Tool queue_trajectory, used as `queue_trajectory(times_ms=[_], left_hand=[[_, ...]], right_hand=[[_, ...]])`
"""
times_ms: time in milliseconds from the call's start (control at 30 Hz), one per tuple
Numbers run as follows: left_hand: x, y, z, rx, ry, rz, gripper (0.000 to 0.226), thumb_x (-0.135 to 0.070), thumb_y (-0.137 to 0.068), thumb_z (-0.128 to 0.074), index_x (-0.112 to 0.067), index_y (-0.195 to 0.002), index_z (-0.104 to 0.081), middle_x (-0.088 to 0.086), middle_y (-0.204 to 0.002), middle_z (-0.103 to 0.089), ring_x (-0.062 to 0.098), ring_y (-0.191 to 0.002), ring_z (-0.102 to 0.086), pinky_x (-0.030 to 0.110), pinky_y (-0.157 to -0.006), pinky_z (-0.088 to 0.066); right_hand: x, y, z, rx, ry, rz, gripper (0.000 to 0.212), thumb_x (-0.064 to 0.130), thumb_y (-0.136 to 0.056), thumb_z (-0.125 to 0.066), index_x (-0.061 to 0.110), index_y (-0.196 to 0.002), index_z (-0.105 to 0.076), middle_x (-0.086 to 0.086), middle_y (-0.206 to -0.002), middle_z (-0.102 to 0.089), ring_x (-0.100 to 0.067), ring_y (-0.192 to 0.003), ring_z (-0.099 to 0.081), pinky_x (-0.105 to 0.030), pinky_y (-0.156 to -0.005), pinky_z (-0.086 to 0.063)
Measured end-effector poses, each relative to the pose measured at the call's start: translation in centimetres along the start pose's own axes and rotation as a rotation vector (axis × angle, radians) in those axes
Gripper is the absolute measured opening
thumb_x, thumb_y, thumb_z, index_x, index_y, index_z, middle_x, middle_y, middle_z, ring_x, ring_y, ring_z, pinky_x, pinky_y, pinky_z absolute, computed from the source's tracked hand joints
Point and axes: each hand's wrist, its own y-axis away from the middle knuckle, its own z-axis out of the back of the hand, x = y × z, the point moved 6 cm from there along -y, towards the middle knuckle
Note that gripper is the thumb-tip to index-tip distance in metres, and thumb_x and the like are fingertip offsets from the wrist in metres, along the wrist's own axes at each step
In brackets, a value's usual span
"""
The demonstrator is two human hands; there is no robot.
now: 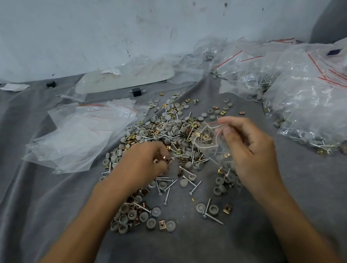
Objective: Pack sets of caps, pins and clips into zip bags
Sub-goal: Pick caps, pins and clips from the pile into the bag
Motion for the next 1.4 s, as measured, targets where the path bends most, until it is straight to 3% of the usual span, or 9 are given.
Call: queue_trajectory(times_ms=[100,300,500,600,767,833,967,1133,1400], left_hand=[[0.6,0.0,1.0,-0.063,0.151,0.017,0.018,-0.017,-0.093,-0.067,-0.028,-0.107,-0.069,-0.015,-0.095,-0.068,0.005,-0.087,-0.065,0.027,-0.078,-0.054],[1.1,0.0,1.5,-0.071,0.308,0.003,0.011,-0.020,-0.095,-0.068,-0.028,-0.103,-0.069,-0.010,-0.086,-0.071,0.000,-0.075,-0.064,0.016,-0.064,-0.044],[1.4,0.2,2.3,-0.116,0.573,0.014,0.008,-0.018,-0.092,-0.073,-0.022,-0.099,-0.071,0.000,-0.080,-0.068,0.011,-0.066,-0.060,0.035,-0.070,-0.052],[1.7,0.1,2.7,-0.115,0.606,0.025,0.008,-0.017,-0.094,-0.071,-0.024,-0.098,-0.072,0.002,-0.078,-0.067,0.011,-0.064,-0.060,0.035,-0.067,-0.054],[2.1,0.4,3.1,-0.179,0.632,0.038,0.009,-0.014,-0.093,-0.071,-0.023,-0.095,-0.072,0.010,-0.085,-0.070,0.019,-0.072,-0.061,0.051,-0.077,-0.058],[1.5,0.6,3.4,-0.201,0.662,0.019,0.008,-0.017,-0.091,-0.074,-0.021,-0.096,-0.072,0.007,-0.081,-0.071,0.018,-0.070,-0.061,0.048,-0.074,-0.057],[-1.4,1.1,4.0,-0.153,0.733,-0.095,0.013,-0.023,-0.086,-0.078,-0.025,-0.098,-0.073,0.003,-0.081,-0.075,0.008,-0.065,-0.063,0.021,-0.061,-0.052],[-5.2,0.7,3.6,-0.102,0.714,-0.166,0.013,-0.022,-0.087,-0.079,-0.025,-0.097,-0.073,-0.009,-0.084,-0.077,0.000,-0.075,-0.071,0.009,-0.061,-0.048],[-5.7,0.5,3.7,-0.122,0.601,-0.123,0.018,-0.030,-0.082,-0.083,-0.029,-0.097,-0.073,-0.015,-0.082,-0.077,0.002,-0.078,-0.073,0.027,-0.074,-0.058]], right_hand=[[0.0,-0.1,-0.1,0.006,0.001,0.006,0.020,0.018,-0.102,-0.058,0.030,-0.114,-0.070,0.018,-0.101,-0.074,-0.006,-0.097,-0.070,-0.016,-0.081,-0.051],[0.2,0.1,-0.4,0.040,0.019,0.019,0.021,0.021,-0.102,-0.057,0.035,-0.112,-0.068,0.021,-0.103,-0.073,-0.003,-0.099,-0.069,-0.011,-0.081,-0.049],[0.0,0.2,-0.7,0.075,0.027,-0.002,0.021,0.016,-0.104,-0.058,0.028,-0.114,-0.070,0.016,-0.102,-0.074,-0.003,-0.096,-0.069,-0.013,-0.080,-0.049],[0.0,0.3,-0.9,0.085,0.032,-0.015,0.020,0.017,-0.104,-0.057,0.028,-0.114,-0.071,0.014,-0.101,-0.074,-0.001,-0.088,-0.067,-0.012,-0.074,-0.047],[0.0,0.3,-0.9,0.095,0.045,-0.015,0.020,0.019,-0.104,-0.056,0.026,-0.116,-0.071,0.013,-0.103,-0.074,-0.006,-0.091,-0.068,-0.016,-0.075,-0.050],[-0.1,0.3,-1.0,0.099,0.052,-0.014,0.019,0.020,-0.104,-0.056,0.026,-0.116,-0.071,0.013,-0.104,-0.074,-0.007,-0.091,-0.068,-0.016,-0.074,-0.049],[-0.2,0.3,-1.2,0.108,0.063,-0.011,0.019,0.021,-0.104,-0.056,0.025,-0.116,-0.071,0.013,-0.104,-0.074,-0.006,-0.096,-0.068,-0.015,-0.078,-0.050],[-0.1,0.4,-1.3,0.112,0.060,-0.016,0.018,0.020,-0.103,-0.058,0.025,-0.115,-0.071,0.015,-0.101,-0.073,-0.004,-0.095,-0.068,-0.012,-0.078,-0.048],[-0.1,0.4,-1.1,0.109,0.051,-0.012,0.019,0.019,-0.103,-0.058,0.022,-0.116,-0.072,0.013,-0.102,-0.074,-0.004,-0.097,-0.069,-0.011,-0.079,-0.048]])
